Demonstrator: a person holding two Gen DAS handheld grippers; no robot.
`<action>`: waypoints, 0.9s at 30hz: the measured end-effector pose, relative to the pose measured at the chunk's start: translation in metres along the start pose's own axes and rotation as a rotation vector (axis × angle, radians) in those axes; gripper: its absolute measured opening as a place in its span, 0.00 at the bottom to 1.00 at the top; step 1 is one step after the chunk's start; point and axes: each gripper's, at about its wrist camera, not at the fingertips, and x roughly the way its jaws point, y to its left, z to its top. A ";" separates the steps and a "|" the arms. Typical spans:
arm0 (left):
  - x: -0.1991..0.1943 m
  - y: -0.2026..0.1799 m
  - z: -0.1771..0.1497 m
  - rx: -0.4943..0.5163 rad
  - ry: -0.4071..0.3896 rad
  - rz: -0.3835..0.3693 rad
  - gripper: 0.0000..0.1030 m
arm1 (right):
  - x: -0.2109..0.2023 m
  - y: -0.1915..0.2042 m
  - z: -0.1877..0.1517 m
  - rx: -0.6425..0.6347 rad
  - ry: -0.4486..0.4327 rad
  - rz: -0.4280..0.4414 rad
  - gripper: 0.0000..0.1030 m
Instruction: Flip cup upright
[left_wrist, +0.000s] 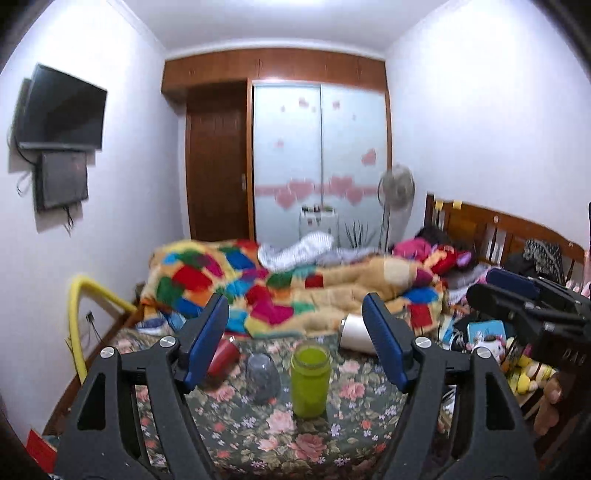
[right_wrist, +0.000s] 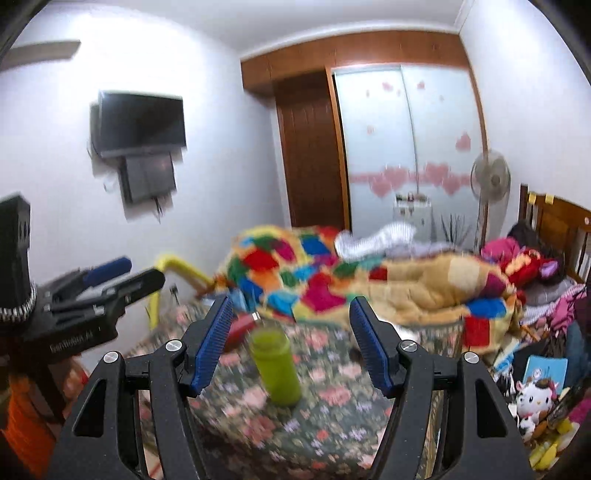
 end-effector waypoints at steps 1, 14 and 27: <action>-0.011 -0.001 0.001 0.003 -0.023 -0.001 0.72 | -0.007 0.004 0.002 0.000 -0.023 0.003 0.62; -0.066 -0.004 -0.011 -0.045 -0.127 0.047 1.00 | -0.044 0.044 0.001 -0.054 -0.156 -0.102 1.00; -0.069 0.002 -0.017 -0.077 -0.120 0.059 1.00 | -0.049 0.041 -0.008 -0.054 -0.126 -0.118 1.00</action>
